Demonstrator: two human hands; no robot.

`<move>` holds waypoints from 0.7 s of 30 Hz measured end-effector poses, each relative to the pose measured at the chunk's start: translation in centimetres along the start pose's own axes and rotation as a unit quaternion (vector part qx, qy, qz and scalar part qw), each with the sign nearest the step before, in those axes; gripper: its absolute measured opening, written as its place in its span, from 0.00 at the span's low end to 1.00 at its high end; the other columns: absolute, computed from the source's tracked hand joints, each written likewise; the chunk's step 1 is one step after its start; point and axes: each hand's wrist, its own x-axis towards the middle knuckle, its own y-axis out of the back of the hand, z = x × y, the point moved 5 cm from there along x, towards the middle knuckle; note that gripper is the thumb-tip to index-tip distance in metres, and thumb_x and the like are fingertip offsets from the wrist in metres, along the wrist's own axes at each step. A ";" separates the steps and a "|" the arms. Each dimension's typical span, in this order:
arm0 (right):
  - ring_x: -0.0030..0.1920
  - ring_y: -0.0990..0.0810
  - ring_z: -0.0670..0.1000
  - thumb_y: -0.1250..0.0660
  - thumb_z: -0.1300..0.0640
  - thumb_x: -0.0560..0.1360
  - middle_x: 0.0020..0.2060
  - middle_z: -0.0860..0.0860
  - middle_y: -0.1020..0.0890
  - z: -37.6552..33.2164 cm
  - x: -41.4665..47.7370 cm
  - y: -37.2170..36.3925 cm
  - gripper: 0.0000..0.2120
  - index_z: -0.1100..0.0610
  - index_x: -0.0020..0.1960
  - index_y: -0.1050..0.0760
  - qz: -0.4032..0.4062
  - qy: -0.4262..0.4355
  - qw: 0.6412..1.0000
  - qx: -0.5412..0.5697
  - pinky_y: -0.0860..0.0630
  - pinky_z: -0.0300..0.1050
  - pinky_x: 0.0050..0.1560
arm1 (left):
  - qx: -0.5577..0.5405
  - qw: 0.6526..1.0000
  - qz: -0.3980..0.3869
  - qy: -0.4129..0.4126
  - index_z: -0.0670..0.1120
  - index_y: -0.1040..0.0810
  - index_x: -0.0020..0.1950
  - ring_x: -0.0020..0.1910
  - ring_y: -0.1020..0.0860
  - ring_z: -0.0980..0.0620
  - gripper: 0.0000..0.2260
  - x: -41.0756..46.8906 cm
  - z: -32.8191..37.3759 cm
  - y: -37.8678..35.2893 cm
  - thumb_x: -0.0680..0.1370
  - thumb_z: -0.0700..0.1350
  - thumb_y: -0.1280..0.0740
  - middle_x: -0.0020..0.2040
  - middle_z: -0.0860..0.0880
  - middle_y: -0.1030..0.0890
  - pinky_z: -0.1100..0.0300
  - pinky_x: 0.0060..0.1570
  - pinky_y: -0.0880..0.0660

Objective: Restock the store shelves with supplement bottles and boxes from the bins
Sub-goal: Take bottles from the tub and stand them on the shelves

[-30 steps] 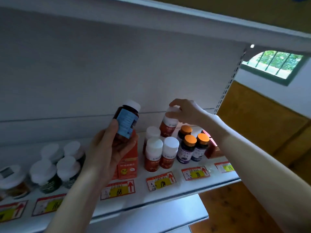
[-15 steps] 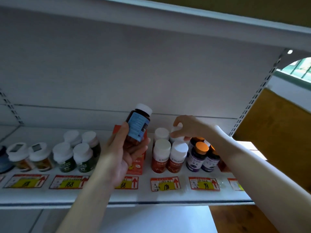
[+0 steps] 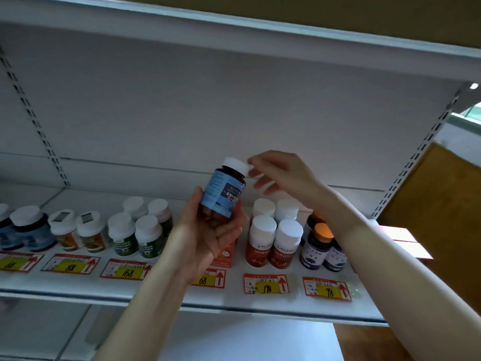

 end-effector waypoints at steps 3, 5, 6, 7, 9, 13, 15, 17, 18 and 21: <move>0.41 0.19 0.45 0.39 0.50 0.77 0.45 0.47 0.19 -2.6 -0.1 -3.6 0.08 0.50 0.53 0.24 -0.082 0.038 0.994 0.058 0.22 0.40 0.42 | -0.003 1.000 0.014 -0.005 0.43 0.24 0.53 0.33 0.17 0.48 0.20 -0.8 1.3 0.8 0.78 0.57 0.46 0.40 0.42 0.18 0.61 0.28 0.21; 0.40 0.20 0.42 0.36 0.50 0.75 0.42 0.44 0.19 -3.6 0.3 -5.6 0.05 0.46 0.48 0.23 -0.084 0.065 0.993 0.056 0.23 0.36 0.38 | 0.013 0.999 0.045 -0.018 0.43 0.24 0.53 0.32 0.18 0.48 0.20 -1.6 2.6 1.9 0.78 0.57 0.45 0.41 0.42 0.19 0.61 0.28 0.21; 0.38 0.21 0.41 0.35 0.50 0.75 0.40 0.43 0.19 -4.0 0.5 -6.5 0.04 0.46 0.46 0.22 -0.077 0.072 0.993 0.057 0.24 0.36 0.37 | 0.027 0.997 0.067 -0.026 0.42 0.23 0.52 0.32 0.19 0.49 0.20 -2.0 3.2 2.7 0.78 0.57 0.45 0.40 0.42 0.20 0.60 0.29 0.21; 0.37 0.21 0.41 0.34 0.50 0.74 0.38 0.43 0.19 -4.5 0.8 -7.5 0.04 0.48 0.45 0.21 -0.072 0.076 0.993 0.058 0.25 0.36 0.36 | 0.044 0.994 0.091 -0.038 0.42 0.23 0.51 0.32 0.19 0.49 0.20 -2.4 3.9 3.6 0.78 0.57 0.45 0.38 0.42 0.20 0.59 0.30 0.21; 0.36 0.22 0.42 0.33 0.49 0.73 0.37 0.45 0.19 -5.3 1.4 -9.6 0.08 0.52 0.45 0.20 -0.067 0.079 0.993 0.055 0.26 0.36 0.33 | 0.077 0.985 0.134 -0.074 0.42 0.23 0.51 0.34 0.19 0.47 0.21 -3.4 5.5 5.4 0.79 0.57 0.45 0.37 0.43 0.19 0.58 0.32 0.20; 0.35 0.23 0.45 0.33 0.47 0.73 0.36 0.48 0.20 -7.3 2.8 -14.5 0.11 0.55 0.44 0.21 -0.086 0.065 0.993 0.055 0.27 0.35 0.31 | 0.108 0.965 0.178 -0.160 0.39 0.25 0.55 0.38 0.17 0.46 0.17 -6.2 9.0 9.1 0.80 0.52 0.42 0.40 0.42 0.17 0.58 0.33 0.21; 0.37 0.22 0.46 0.34 0.47 0.73 0.37 0.49 0.20 -8.5 3.3 -17.3 0.12 0.56 0.44 0.21 -0.117 0.062 0.990 0.052 0.27 0.36 0.33 | 0.119 0.956 0.198 -0.181 0.39 0.25 0.55 0.39 0.17 0.45 0.16 -7.5 10.7 11.4 0.81 0.50 0.43 0.41 0.41 0.17 0.57 0.35 0.20; 0.39 0.21 0.47 0.33 0.49 0.73 0.39 0.50 0.19 -9.6 3.8 -20.2 0.12 0.57 0.46 0.21 -0.149 0.062 0.986 0.049 0.25 0.37 0.36 | 0.137 0.947 0.217 -0.192 0.40 0.24 0.54 0.40 0.17 0.44 0.16 -8.7 12.4 13.9 0.81 0.51 0.45 0.40 0.41 0.16 0.54 0.40 0.20; 0.40 0.21 0.47 0.33 0.49 0.73 0.39 0.51 0.19 -10.2 4.1 -21.7 0.11 0.57 0.46 0.21 -0.158 0.064 0.984 0.047 0.25 0.38 0.38 | 0.157 0.941 0.224 -0.199 0.41 0.24 0.54 0.42 0.17 0.44 0.17 -9.2 13.2 15.2 0.81 0.51 0.46 0.41 0.41 0.16 0.54 0.42 0.20; 0.40 0.21 0.47 0.31 0.52 0.72 0.40 0.51 0.19 -11.8 4.6 -26.0 0.08 0.56 0.45 0.21 -0.156 0.066 0.985 0.045 0.24 0.36 0.38 | 0.249 0.914 0.236 -0.214 0.44 0.22 0.51 0.42 0.17 0.47 0.18 -10.6 15.8 19.1 0.81 0.53 0.46 0.42 0.42 0.16 0.60 0.40 0.21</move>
